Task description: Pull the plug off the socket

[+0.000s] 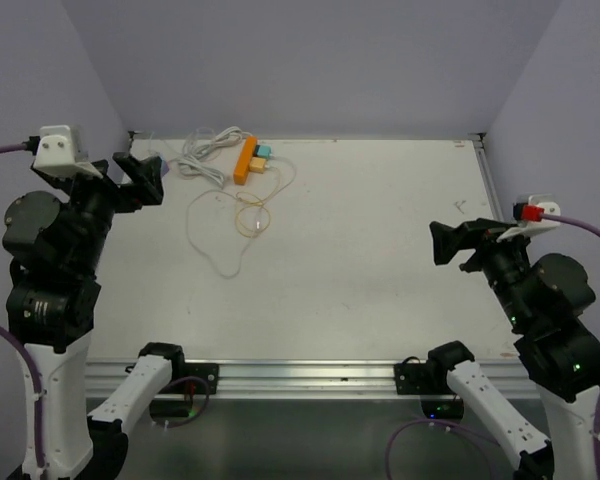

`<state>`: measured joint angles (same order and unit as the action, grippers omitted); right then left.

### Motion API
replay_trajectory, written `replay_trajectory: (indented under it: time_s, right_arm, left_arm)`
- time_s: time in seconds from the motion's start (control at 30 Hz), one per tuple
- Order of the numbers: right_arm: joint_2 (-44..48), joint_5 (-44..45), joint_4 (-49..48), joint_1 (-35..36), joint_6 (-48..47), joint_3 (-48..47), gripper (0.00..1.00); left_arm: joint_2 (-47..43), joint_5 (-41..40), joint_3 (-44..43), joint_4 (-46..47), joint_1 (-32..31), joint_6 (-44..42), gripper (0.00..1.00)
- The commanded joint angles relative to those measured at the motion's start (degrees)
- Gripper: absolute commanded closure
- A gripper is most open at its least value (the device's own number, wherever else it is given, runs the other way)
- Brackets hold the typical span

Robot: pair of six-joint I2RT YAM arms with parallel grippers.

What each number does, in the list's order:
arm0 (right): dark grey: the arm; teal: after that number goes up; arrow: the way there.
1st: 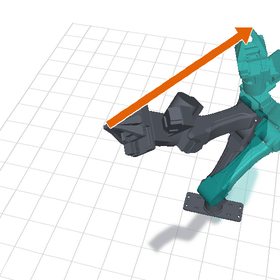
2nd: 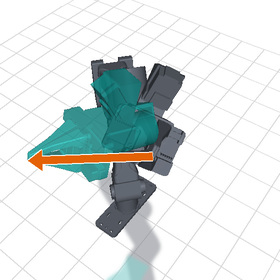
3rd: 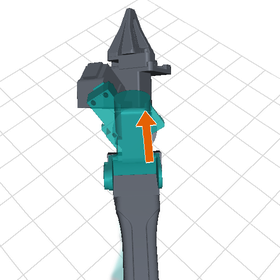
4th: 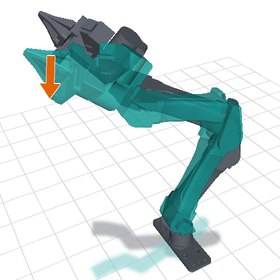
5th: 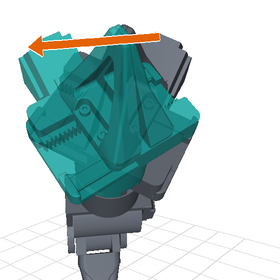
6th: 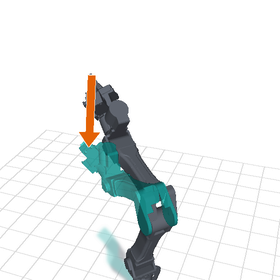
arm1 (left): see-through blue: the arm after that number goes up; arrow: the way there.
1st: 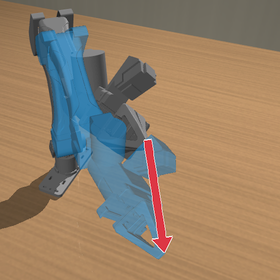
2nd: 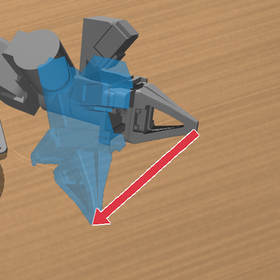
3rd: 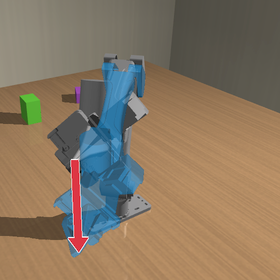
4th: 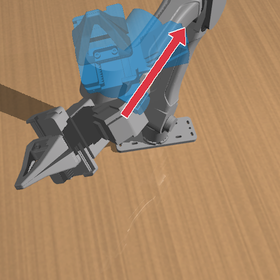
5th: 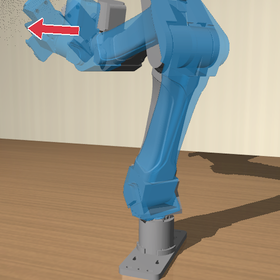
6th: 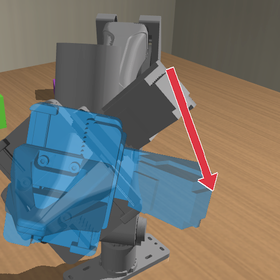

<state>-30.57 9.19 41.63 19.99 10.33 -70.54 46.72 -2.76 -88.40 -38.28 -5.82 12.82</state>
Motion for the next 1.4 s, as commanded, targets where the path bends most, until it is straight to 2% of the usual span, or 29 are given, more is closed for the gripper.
replay_trajectory:
  time_s: [0.0,0.17,0.27,0.4,0.57,0.7,0.8,0.97,1.07,1.27,1.37]
  right_arm:
    - [-3.7,-2.33,-0.85,0.23,5.4,2.16,0.01]
    - [-8.71,-2.6,1.7,0.31,8.56,4.97,0.01]
    - [-10.47,-7.93,-0.14,0.23,8.66,7.78,0.01]
    - [-12.41,-7.61,-1.63,0.23,10.76,11.91,0.01]
    - [-13.99,-8.05,-4.27,0.31,12.61,15.78,0.01]
    - [-15.57,-8.93,-5.06,0.23,12.0,16.84,0.01]
    - [-16.19,-8.93,-6.02,0.23,11.82,18.42,0.01]
    - [-16.98,-11.21,-7.17,0.31,12.26,19.04,0.01]
    - [-17.24,-11.39,-7.79,0.23,12.08,19.65,0.01]
    - [-17.95,-11.91,-8.32,0.23,12.08,20.45,0.01]
    - [-18.56,-12.44,-8.23,0.23,12.08,20.62,0.01]
  left_arm:
    - [3.81,1.09,3.23,1.19,-0.42,-0.34,0.0]
    - [9.52,-0.4,6.3,0.84,-0.42,-0.87,0.0]
    - [13.91,-0.49,7.79,1.89,-0.42,-0.34,0.0]
    - [19.8,0.91,11.4,9.43,-0.42,1.76,0.0]
    - [35.17,1.8,10.79,16.91,-0.42,1.69,0.0]
    - [49.4,-0.65,5.01,19.04,-1.03,0.37,0.0]
    - [61.96,-2.85,-2.9,19.21,-2.87,0.36,0.0]
    - [74.37,-5.5,-18.54,17.72,-4.9,-3.84,0.03]
    - [80.27,-5.84,-24.27,17.1,-5.6,-7.79,0.09]
    - [84.85,-2.7,-24.54,20.17,-5.95,-11.32,0.25]
    - [86.43,-2.33,-24.54,20.7,-6.3,-11.33,0.38]
